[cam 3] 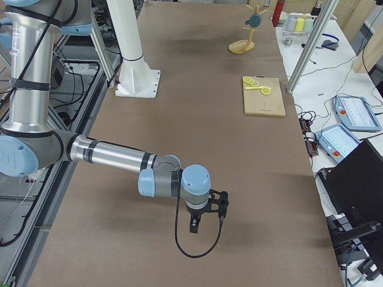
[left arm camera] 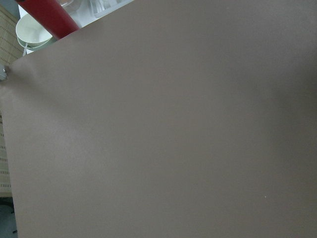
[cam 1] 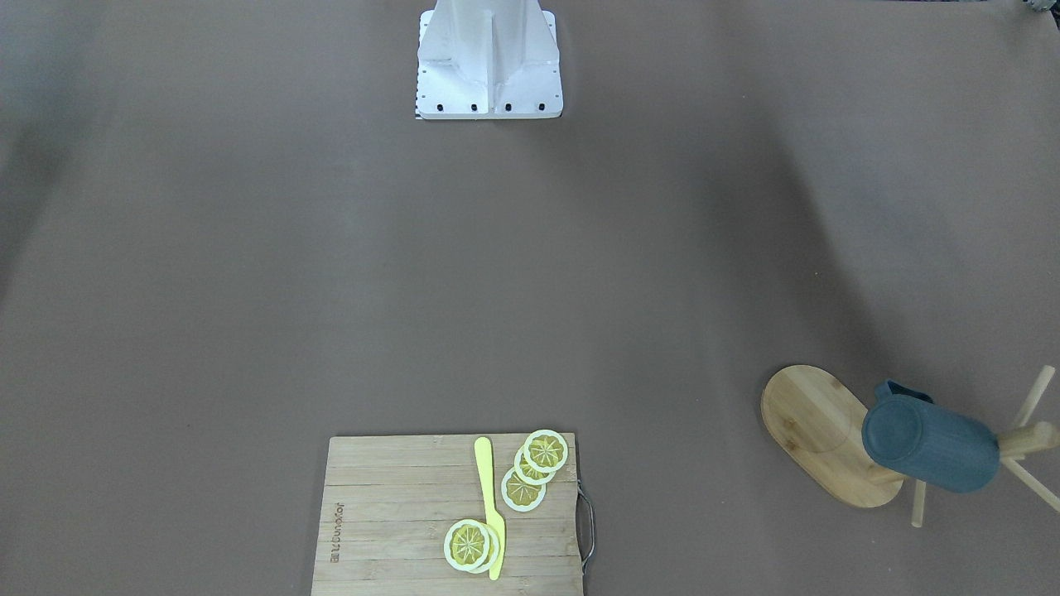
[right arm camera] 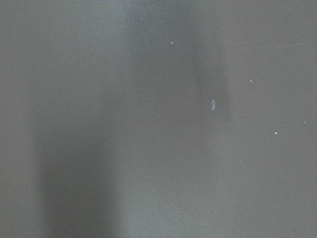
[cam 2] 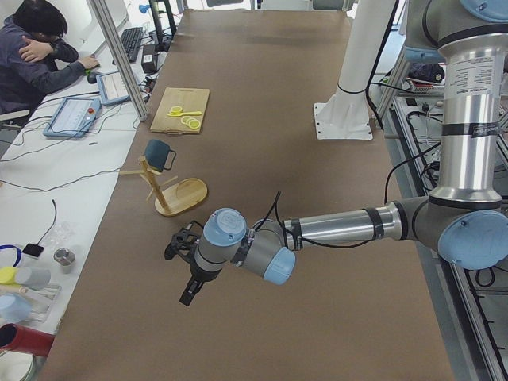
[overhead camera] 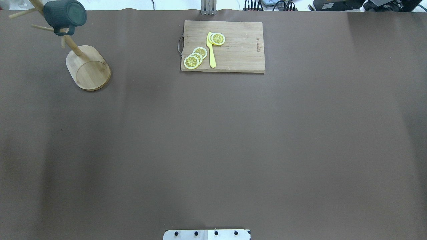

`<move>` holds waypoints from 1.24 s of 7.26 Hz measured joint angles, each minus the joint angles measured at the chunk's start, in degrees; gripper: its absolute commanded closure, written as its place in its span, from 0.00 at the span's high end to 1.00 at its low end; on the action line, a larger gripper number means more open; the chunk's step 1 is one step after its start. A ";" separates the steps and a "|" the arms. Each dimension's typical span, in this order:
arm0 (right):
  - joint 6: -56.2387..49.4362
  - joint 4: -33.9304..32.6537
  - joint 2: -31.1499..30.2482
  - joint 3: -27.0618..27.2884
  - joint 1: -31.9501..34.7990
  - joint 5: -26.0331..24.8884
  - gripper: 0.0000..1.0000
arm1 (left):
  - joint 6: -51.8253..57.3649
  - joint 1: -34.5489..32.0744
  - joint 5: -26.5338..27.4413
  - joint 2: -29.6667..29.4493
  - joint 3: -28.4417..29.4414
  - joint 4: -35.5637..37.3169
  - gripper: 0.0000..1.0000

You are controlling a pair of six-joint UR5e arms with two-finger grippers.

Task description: Hang cup on storage rack

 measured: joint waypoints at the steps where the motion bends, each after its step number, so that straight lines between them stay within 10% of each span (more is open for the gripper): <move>1: -0.04 0.00 0.00 -0.08 0.00 0.00 1.00 | 0.08 0.01 -0.32 0.09 -0.63 5.77 0.99; 5: 0.01 0.00 0.00 -0.14 -0.08 0.06 1.00 | 0.79 -0.01 -3.96 0.94 -11.79 33.61 0.99; 9: 0.02 0.00 0.23 0.01 -0.17 0.17 1.00 | 0.88 0.04 -4.46 2.76 -14.19 32.88 0.99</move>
